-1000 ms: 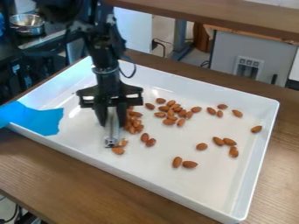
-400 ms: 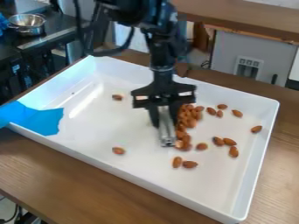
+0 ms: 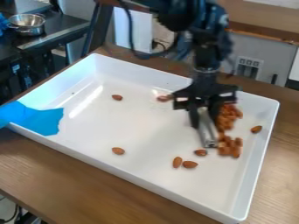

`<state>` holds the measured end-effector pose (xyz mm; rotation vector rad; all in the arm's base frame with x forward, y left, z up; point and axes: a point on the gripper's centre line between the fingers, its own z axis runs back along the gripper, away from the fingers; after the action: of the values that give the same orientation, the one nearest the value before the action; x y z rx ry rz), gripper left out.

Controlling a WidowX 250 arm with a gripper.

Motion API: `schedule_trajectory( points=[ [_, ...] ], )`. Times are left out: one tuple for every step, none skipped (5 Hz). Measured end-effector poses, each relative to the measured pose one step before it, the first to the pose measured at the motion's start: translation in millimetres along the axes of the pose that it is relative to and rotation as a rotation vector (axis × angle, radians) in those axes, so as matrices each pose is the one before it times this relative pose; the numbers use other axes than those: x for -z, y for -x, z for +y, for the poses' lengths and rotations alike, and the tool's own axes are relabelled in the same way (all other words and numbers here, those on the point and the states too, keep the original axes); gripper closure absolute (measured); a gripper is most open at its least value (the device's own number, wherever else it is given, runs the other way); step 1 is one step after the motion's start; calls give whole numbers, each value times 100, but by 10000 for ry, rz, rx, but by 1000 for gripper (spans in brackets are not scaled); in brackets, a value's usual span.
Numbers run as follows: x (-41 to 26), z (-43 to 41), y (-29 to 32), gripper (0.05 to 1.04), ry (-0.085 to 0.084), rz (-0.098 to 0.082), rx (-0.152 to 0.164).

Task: Sweep into pile

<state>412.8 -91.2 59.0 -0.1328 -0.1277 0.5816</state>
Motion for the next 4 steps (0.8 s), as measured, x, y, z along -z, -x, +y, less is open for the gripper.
schedule_trajectory(
  points=[
    [135, -2909, 552, 703, 115, 99, -29],
    [-1032, -935, -26, 703, 315, 177, -148],
    [-3206, 1072, -1041, 703, 621, 148, -194],
    [-5697, 2877, -1623, 703, 751, -131, -220]
  ],
)
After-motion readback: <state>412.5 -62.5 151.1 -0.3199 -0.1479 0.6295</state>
